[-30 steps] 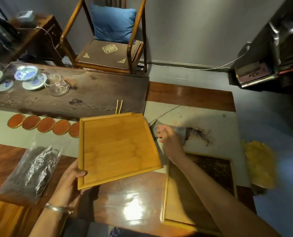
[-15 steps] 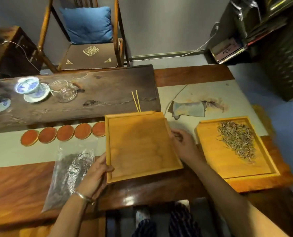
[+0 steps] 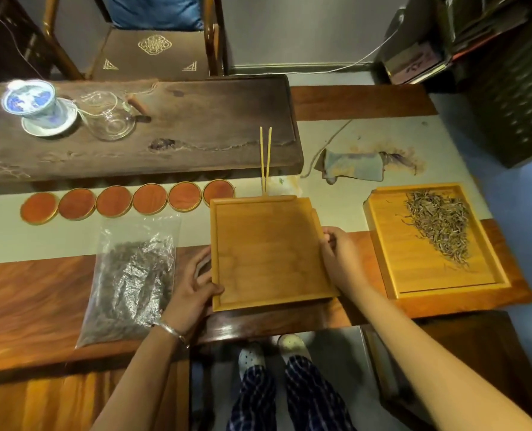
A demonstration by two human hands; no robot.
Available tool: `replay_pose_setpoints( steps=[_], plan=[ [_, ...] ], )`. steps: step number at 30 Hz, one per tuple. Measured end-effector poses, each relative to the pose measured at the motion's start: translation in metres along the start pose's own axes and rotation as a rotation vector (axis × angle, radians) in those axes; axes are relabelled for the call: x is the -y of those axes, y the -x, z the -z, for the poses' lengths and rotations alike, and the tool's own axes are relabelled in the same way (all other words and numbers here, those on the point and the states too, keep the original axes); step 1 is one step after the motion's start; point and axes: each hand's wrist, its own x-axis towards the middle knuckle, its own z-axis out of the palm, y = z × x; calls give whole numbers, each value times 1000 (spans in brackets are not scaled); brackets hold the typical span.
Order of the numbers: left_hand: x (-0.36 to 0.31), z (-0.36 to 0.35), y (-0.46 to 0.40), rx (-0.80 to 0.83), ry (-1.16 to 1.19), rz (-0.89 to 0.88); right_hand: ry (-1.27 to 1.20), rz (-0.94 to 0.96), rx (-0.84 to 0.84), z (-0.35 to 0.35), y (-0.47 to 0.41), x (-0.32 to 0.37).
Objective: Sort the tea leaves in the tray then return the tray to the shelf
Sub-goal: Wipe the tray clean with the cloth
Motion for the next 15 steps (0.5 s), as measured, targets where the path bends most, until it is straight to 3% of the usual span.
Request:
replay_pose_setpoints(
  steps=[10,15],
  plan=[
    [13,-1,6,-51,-135,64,78,106,-13,-7,10,-14],
    [15,-10,5,-149,-308,-5,103,116,-64,-7,16,-17]
  ],
)
